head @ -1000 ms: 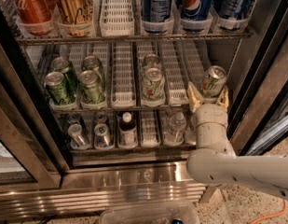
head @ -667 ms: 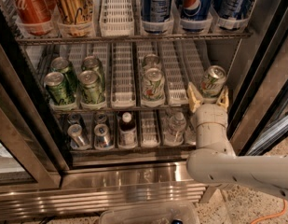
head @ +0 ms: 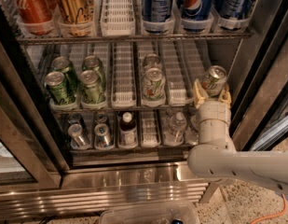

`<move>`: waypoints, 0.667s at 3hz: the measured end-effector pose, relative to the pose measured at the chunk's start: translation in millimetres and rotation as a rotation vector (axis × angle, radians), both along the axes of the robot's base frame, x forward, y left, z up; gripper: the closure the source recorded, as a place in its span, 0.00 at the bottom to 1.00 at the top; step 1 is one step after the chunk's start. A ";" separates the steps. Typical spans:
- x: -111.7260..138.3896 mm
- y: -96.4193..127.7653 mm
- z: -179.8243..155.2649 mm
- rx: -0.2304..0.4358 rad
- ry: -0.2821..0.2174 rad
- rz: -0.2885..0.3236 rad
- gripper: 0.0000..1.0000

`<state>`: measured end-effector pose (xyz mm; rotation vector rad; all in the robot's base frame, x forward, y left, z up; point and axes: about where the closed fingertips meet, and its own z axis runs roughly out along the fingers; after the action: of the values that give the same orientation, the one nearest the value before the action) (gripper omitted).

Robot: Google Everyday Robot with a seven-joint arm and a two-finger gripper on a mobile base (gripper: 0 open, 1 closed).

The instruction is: Pick 7up can from middle shelf of fridge

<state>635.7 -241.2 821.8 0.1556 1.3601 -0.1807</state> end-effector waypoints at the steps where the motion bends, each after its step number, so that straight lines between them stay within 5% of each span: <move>1: -0.1 -0.1 0.1 -0.002 -0.004 -0.007 0.69; 2: -0.2 1.9 0.3 -0.001 -0.006 -0.011 0.92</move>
Offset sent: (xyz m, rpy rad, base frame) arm 0.0161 -0.0167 0.0042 0.0112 -0.0338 -0.0485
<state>635.5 -239.3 822.1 0.1628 1.3533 -0.1895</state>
